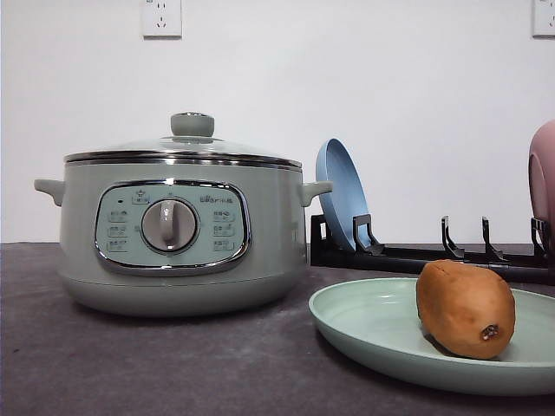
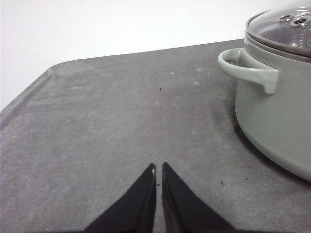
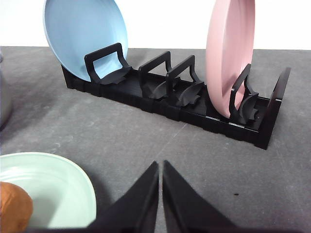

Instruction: Transfer potato from steamer to green plate

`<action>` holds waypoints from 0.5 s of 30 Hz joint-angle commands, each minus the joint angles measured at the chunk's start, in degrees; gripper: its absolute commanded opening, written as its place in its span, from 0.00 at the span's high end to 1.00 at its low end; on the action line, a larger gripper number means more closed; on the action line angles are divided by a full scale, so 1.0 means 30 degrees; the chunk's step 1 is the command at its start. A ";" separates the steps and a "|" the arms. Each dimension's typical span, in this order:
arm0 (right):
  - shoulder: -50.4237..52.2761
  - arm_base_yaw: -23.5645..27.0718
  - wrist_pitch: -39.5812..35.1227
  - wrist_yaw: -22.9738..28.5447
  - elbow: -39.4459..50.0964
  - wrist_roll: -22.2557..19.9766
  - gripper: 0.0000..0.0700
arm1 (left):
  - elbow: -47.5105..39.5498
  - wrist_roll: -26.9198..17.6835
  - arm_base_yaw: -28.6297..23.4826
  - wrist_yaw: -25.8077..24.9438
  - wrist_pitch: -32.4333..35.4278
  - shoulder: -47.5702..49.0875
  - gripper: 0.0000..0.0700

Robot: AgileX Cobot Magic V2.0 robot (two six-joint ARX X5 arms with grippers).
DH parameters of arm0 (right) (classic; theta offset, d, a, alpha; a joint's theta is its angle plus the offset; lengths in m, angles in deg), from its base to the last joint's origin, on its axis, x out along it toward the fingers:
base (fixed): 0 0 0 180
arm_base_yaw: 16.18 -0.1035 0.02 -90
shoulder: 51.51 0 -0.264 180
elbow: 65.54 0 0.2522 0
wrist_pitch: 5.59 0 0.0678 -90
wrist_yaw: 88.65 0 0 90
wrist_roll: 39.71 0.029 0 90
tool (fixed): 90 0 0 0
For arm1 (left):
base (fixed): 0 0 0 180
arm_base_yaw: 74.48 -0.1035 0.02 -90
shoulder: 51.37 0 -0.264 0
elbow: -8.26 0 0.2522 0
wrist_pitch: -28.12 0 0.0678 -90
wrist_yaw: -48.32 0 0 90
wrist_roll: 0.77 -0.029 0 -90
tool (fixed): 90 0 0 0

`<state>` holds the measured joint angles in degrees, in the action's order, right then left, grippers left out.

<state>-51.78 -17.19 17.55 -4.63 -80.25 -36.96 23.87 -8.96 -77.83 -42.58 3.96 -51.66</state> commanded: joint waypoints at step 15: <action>0.0029 0.0044 -0.0131 0.0015 0.0095 -0.0138 1.00 | -0.0386 0.0102 -0.0022 0.0034 -0.0109 0.0036 0.98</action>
<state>-51.78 -17.19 17.55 -4.63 -80.25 -36.96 23.87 -8.96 -77.83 -42.57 3.96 -51.66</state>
